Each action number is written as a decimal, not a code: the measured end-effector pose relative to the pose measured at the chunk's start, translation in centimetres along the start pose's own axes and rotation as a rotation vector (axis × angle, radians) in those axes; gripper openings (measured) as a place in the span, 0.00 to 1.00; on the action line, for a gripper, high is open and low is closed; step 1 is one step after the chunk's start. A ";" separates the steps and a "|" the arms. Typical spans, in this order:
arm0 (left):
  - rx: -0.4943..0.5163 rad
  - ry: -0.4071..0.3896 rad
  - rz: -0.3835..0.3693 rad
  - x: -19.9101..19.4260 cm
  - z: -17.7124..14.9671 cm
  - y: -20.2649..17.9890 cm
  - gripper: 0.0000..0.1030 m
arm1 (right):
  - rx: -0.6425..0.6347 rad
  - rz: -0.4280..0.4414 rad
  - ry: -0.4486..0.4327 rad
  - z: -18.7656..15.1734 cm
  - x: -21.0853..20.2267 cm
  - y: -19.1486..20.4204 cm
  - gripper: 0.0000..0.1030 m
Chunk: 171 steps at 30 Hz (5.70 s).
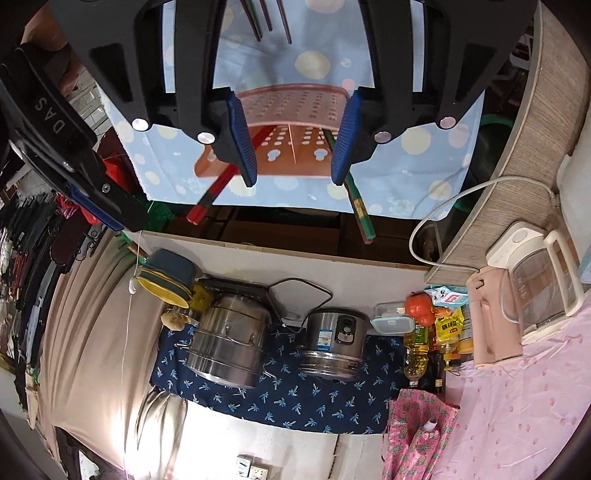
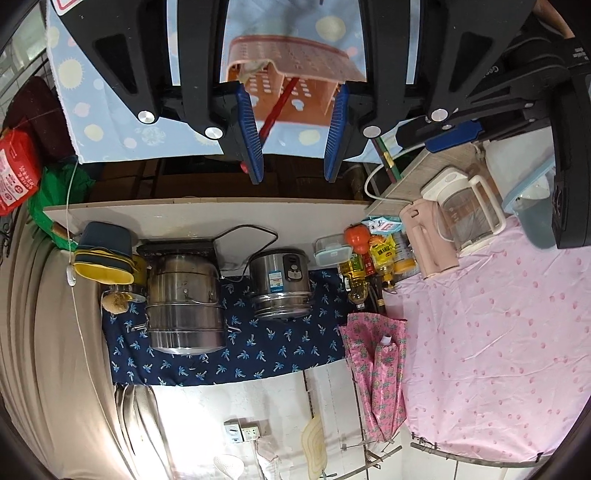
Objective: Organize utensils
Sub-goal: 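Lower both held utensils into the pink caddy and open both tools, then move both open tools back down to the remaining chopsticks, then grasp a brown chopstick with the left tool while the right tool grasps a dark-red chopstick, then lift both chopsticks and lower them into the pink caddy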
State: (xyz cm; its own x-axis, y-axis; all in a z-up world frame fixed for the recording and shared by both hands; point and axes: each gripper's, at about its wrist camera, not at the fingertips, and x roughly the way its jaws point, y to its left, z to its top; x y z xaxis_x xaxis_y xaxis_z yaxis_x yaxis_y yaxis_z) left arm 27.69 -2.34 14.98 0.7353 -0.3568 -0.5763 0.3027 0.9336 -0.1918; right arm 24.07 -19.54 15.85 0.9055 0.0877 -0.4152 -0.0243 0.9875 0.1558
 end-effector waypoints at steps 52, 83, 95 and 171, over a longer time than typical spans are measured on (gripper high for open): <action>0.010 0.348 0.033 -5.9 -29.6 -3.1 0.39 | 0.024 -0.043 0.449 -30.5 -12.8 0.8 0.29; 0.026 0.340 0.048 -4.4 -30.3 -4.3 0.32 | -0.005 -0.029 0.464 -31.3 -11.7 1.5 0.08; 0.011 0.360 0.008 -4.5 -30.1 -4.3 0.08 | 0.015 -0.019 0.468 -31.2 -12.0 1.1 0.07; 0.065 -0.251 0.135 -9.1 9.1 -3.0 0.06 | -0.040 -0.016 -0.025 6.2 -1.0 -2.2 0.07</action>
State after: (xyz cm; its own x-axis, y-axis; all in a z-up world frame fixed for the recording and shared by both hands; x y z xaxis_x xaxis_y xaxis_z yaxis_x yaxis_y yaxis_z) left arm 25.56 -2.20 28.05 0.8963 -0.2337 -0.3768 0.2238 0.9721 -0.0705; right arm 25.85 -22.61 21.53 0.9162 0.0689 -0.3948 -0.0261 0.9933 0.1128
